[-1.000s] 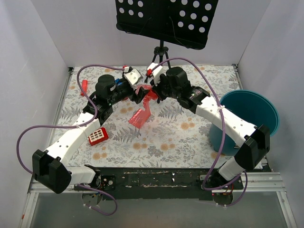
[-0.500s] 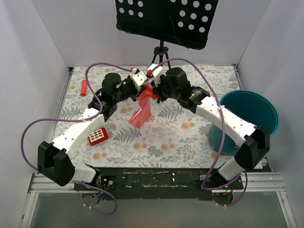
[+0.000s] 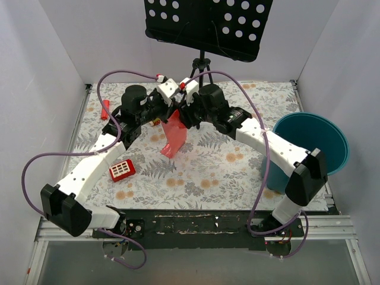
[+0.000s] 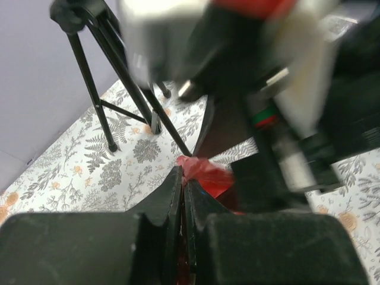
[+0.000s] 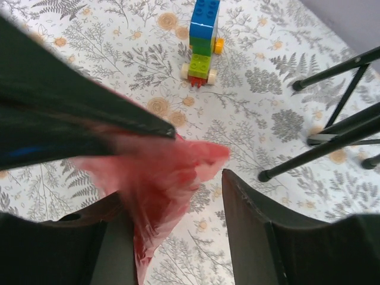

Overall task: Put the trash bags into the trash bin
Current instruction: Unfold the trash bag at the center of the board.

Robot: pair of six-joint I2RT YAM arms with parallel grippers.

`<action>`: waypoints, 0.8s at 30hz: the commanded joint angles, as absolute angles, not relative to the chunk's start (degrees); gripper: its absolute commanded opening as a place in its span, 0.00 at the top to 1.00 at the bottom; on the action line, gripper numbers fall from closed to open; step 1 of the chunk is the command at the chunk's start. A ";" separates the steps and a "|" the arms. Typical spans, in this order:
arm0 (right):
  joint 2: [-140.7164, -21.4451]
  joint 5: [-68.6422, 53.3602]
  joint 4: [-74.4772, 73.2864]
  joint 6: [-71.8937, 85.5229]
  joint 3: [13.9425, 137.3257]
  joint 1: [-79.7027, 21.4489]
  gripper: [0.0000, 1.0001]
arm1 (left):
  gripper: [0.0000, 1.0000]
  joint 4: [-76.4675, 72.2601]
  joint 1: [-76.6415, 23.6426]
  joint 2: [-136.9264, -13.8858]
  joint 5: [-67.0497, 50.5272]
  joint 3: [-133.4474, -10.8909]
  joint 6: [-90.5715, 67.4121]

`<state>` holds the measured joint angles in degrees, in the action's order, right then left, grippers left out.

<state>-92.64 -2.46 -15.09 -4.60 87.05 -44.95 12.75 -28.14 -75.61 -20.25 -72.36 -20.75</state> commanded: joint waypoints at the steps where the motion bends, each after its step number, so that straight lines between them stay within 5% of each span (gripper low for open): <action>1: -96.24 -0.28 -12.66 2.19 90.44 -44.83 0.43 | 1.00 14.23 -28.12 -71.11 -18.55 -76.02 -24.61; 11: -93.88 2.38 -12.66 0.18 84.47 -36.92 0.55 | 1.00 14.24 -27.42 -67.15 -9.41 -71.55 -21.36; 14: -90.54 -1.74 -12.66 -2.45 81.13 -35.34 0.81 | 1.00 13.28 -27.07 -66.88 -6.95 -69.97 -21.36; 16: -88.16 -4.90 -13.18 -3.51 79.37 -34.89 0.86 | 1.00 12.75 -26.81 -66.88 -6.59 -69.17 -21.88; 20: -83.07 -14.57 -15.55 -5.88 76.74 -34.89 0.87 | 1.00 11.87 -26.72 -67.06 -6.94 -67.94 -23.20; 24: -79.29 -27.21 -15.56 -7.64 76.38 -34.98 0.64 | 1.00 11.60 -26.98 -67.67 -8.17 -67.85 -24.34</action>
